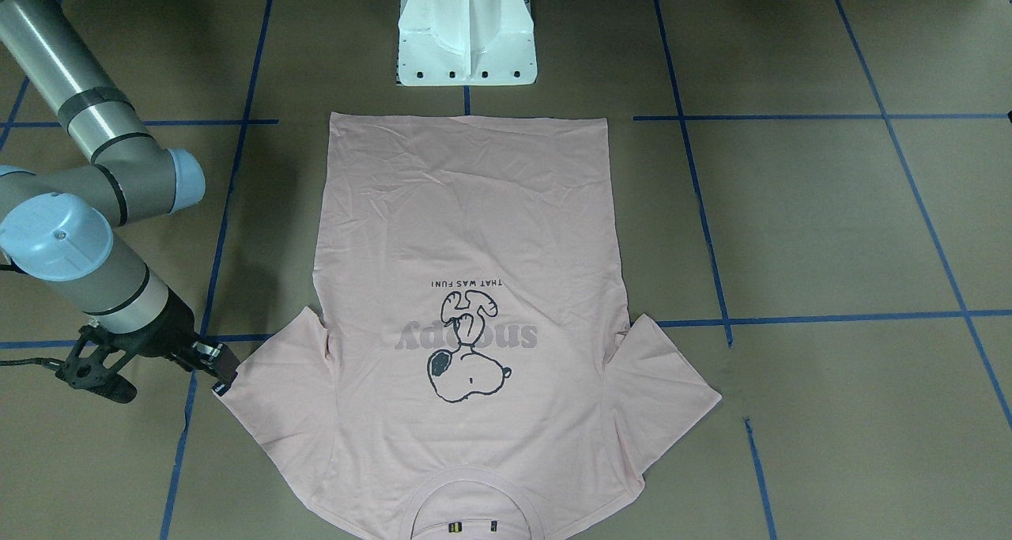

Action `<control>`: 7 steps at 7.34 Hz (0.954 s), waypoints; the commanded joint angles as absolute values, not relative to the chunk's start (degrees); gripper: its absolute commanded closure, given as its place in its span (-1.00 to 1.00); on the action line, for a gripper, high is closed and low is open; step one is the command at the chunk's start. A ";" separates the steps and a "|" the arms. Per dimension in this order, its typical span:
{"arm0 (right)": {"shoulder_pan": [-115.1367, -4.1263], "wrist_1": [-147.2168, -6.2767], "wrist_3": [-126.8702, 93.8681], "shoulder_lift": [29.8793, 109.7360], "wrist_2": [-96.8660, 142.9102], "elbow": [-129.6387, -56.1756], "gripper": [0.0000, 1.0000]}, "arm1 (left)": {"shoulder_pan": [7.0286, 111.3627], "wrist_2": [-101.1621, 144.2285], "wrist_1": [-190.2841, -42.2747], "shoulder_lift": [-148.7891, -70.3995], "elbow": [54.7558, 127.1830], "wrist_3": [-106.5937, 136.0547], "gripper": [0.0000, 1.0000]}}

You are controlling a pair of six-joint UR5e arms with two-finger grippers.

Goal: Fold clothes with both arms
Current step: 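Move the right gripper in over the pink shirt's sleeve nearest it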

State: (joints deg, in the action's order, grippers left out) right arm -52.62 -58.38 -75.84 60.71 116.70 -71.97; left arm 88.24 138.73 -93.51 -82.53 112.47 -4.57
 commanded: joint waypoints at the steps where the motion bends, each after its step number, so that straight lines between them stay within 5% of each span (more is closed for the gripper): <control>1: -51.95 -58.45 -75.85 59.85 113.66 -70.40 -0.33 | 88.24 138.69 -93.52 -82.53 112.50 -4.57 -1.00; 7: -51.50 -58.45 -75.59 58.72 113.47 -69.44 -0.16 | 88.24 138.69 -93.52 -82.35 112.41 -4.57 -1.00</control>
State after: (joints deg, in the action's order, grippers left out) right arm -51.56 -58.45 -75.63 59.50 113.48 -69.91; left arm 88.24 138.74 -93.52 -82.45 112.49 -4.57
